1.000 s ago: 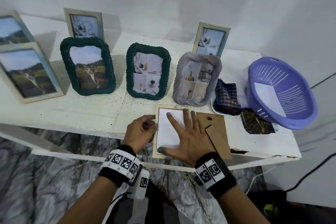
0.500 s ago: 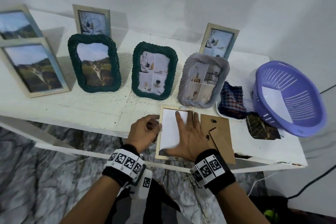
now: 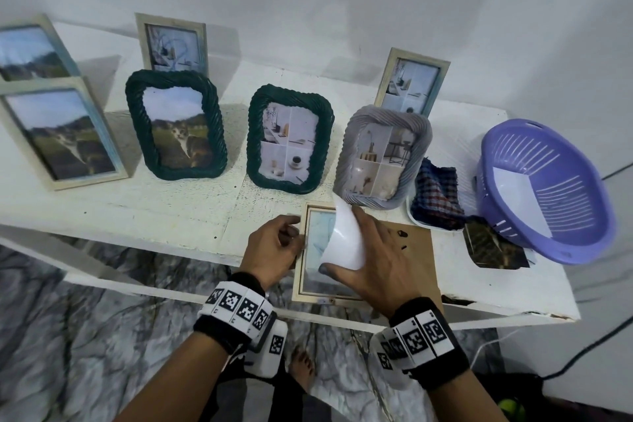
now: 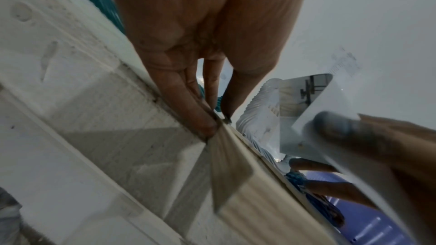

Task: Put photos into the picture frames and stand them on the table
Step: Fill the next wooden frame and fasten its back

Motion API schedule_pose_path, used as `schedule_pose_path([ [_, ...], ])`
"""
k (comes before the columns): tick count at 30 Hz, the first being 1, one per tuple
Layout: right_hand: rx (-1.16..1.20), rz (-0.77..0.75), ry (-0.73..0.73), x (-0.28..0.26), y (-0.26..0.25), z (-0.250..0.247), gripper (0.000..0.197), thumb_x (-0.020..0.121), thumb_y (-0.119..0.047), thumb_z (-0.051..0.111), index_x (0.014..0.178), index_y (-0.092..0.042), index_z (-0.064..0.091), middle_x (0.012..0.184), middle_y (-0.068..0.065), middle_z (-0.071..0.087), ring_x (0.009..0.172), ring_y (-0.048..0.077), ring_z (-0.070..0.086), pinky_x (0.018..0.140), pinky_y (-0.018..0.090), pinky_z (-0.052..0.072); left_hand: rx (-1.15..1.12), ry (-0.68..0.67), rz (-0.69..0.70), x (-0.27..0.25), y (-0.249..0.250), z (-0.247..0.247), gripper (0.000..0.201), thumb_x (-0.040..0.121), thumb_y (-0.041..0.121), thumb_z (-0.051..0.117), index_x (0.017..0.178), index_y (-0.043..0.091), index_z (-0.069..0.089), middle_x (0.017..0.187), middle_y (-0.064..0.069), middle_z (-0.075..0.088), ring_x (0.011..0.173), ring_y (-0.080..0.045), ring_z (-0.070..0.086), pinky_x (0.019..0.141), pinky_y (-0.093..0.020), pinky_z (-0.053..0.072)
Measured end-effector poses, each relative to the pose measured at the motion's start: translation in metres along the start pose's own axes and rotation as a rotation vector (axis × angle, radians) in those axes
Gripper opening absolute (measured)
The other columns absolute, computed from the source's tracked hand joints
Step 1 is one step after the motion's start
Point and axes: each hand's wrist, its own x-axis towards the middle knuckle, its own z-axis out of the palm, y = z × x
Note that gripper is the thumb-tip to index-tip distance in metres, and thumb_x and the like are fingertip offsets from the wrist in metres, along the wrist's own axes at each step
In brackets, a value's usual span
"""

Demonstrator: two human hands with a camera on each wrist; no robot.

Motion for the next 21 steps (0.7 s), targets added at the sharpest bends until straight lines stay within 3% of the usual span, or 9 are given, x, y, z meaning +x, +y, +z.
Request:
schedule_pose_path([
  [5,0.062,0.014,0.041,-0.015,-0.002,-0.005,0.118,0.06,-0.068,0.074,0.152,-0.025,0.013,0.152,0.0,0.028,0.138,0.018,0.028,0.108,0.031,0.03,0.188,0.089,0.255,-0.016,0.023,-0.008,0.033,0.095,0.038,0.057,0.124,0.022,0.061,0.112,0.007,0.06,0.097,-0.007,0.058,0.084,-0.026,0.051],
  [7,0.056,0.057,0.004,-0.021,-0.005,-0.002,0.123,0.061,-0.072,0.07,0.153,-0.031,0.0,0.16,0.002,0.01,0.145,0.019,0.013,0.114,0.034,0.023,-0.008,-0.052,0.281,-0.028,0.039,-0.012,0.034,0.093,0.046,0.055,0.12,0.027,0.062,0.107,0.013,0.063,0.096,0.0,0.059,0.077,-0.017,0.051],
  [9,0.082,0.07,-0.004,-0.025,-0.007,0.004,0.123,0.06,-0.076,0.067,0.148,-0.043,-0.012,0.161,-0.002,-0.006,0.147,0.017,0.002,0.115,0.037,0.022,-0.209,-0.277,0.198,-0.035,0.05,-0.011,0.032,0.091,0.04,0.061,0.12,0.027,0.063,0.096,0.009,0.067,0.09,-0.003,0.064,0.074,-0.02,0.052],
  [12,0.224,0.082,0.075,-0.033,-0.014,0.005,0.116,0.06,-0.07,0.072,0.145,-0.05,-0.005,0.16,-0.007,-0.011,0.145,0.002,-0.004,0.111,0.02,0.02,-0.178,-0.286,0.253,-0.035,0.054,-0.005,0.03,0.092,0.028,0.065,0.122,0.028,0.06,0.086,0.004,0.07,0.085,-0.014,0.067,0.077,-0.028,0.053],
  [15,0.392,0.1,0.279,-0.038,-0.022,-0.003,0.097,0.074,-0.042,0.077,0.15,-0.032,0.017,0.158,-0.005,0.012,0.138,-0.013,0.01,0.1,-0.005,0.015,-0.289,-0.235,0.198,-0.033,0.057,-0.005,0.031,0.094,0.015,0.063,0.123,0.023,0.058,0.091,0.0,0.074,0.09,-0.018,0.069,0.087,-0.042,0.055],
  [16,0.512,0.114,0.36,-0.039,-0.02,-0.002,0.09,0.08,-0.027,0.075,0.151,-0.026,0.02,0.153,-0.006,0.027,0.135,-0.01,0.027,0.101,-0.001,0.024,-0.335,-0.232,0.176,-0.031,0.058,-0.006,0.033,0.094,0.012,0.062,0.124,0.022,0.056,0.094,-0.001,0.075,0.092,-0.019,0.07,0.089,-0.044,0.055],
  [18,0.912,0.168,0.434,-0.04,-0.019,-0.002,0.08,0.089,-0.004,0.064,0.15,-0.031,0.02,0.138,-0.002,0.053,0.117,0.005,0.058,0.094,0.022,0.051,-0.389,-0.226,0.142,-0.028,0.057,-0.005,0.036,0.093,0.009,0.063,0.124,0.023,0.053,0.094,-0.003,0.075,0.09,-0.02,0.07,0.088,-0.042,0.055],
  [19,1.075,0.21,0.44,-0.042,-0.019,-0.001,0.075,0.092,0.0,0.058,0.148,-0.034,0.022,0.129,0.005,0.062,0.108,0.015,0.065,0.086,0.032,0.056,-0.392,-0.217,0.136,-0.026,0.056,-0.003,0.038,0.092,0.009,0.065,0.123,0.026,0.051,0.093,-0.003,0.074,0.087,-0.018,0.069,0.086,-0.04,0.055],
  [21,1.237,0.269,0.469,-0.046,-0.019,-0.002,0.064,0.094,0.002,0.053,0.143,-0.033,0.033,0.112,0.009,0.071,0.096,0.025,0.07,0.076,0.035,0.058,-0.33,-0.174,0.147,-0.027,0.055,0.002,0.039,0.089,0.014,0.069,0.119,0.031,0.05,0.095,0.003,0.071,0.084,-0.01,0.066,0.08,-0.032,0.054],
])
